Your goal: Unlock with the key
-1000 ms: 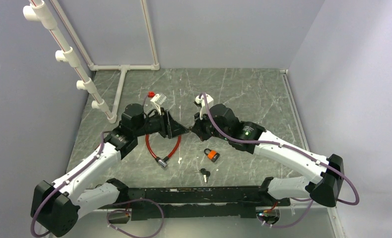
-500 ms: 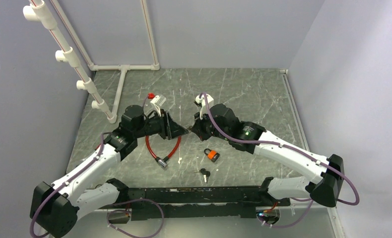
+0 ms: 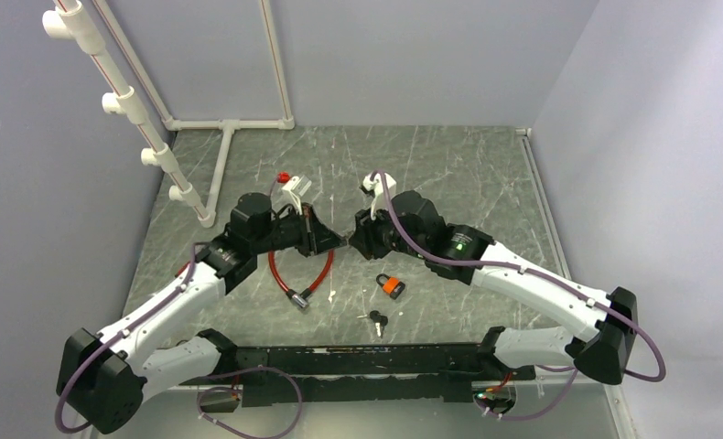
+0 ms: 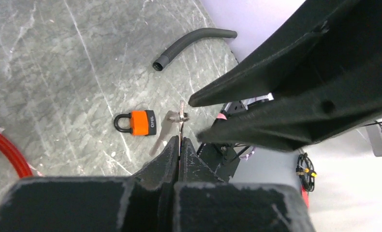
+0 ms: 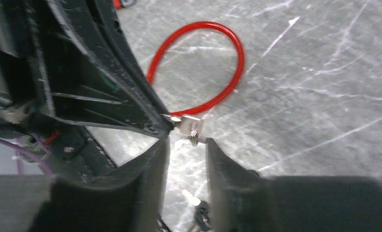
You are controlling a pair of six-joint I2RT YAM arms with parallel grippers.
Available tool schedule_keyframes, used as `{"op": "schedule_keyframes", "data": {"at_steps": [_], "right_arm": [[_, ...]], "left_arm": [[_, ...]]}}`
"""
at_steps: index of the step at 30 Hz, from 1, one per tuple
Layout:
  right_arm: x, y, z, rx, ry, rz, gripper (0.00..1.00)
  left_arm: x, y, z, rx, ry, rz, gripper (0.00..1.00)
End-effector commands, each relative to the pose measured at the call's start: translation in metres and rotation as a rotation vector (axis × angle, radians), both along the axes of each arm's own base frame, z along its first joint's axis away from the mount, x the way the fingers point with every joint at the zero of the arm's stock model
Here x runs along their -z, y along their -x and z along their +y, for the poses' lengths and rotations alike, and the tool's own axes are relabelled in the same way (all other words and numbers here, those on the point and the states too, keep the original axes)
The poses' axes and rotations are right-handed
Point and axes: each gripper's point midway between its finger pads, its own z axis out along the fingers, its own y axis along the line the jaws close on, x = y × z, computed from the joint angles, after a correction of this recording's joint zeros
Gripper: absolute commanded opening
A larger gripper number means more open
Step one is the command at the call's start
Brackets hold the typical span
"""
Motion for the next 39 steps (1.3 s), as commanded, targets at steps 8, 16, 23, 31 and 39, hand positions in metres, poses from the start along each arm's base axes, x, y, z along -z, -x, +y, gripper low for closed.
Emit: {"op": "schedule_keyframes", "data": {"at_steps": [8,16,23,31,39], "right_arm": [[-0.102,0.033,-0.008,-0.215,-0.287,-0.213,1.0],[-0.155,0.087,-0.017,-0.464,-0.521,-0.339,0.9],[-0.162,0.096,-0.007,-0.532,-0.618,-0.276,0.73],[-0.152,0.099,0.007,-0.582,-0.653,-0.188,0.61],[-0.144,0.102,0.013,-0.613,-0.665,-0.145,0.49]], "left_arm": [[-0.06,0.011,0.018,0.015,-0.097,-0.15,0.0],[-0.126,0.073,0.02,0.277,0.017,-0.283,0.0],[-0.136,0.102,0.025,0.402,0.055,-0.356,0.0],[-0.132,0.103,0.024,0.421,0.058,-0.362,0.0],[-0.128,0.099,0.022,0.415,0.054,-0.355,0.0]]}}
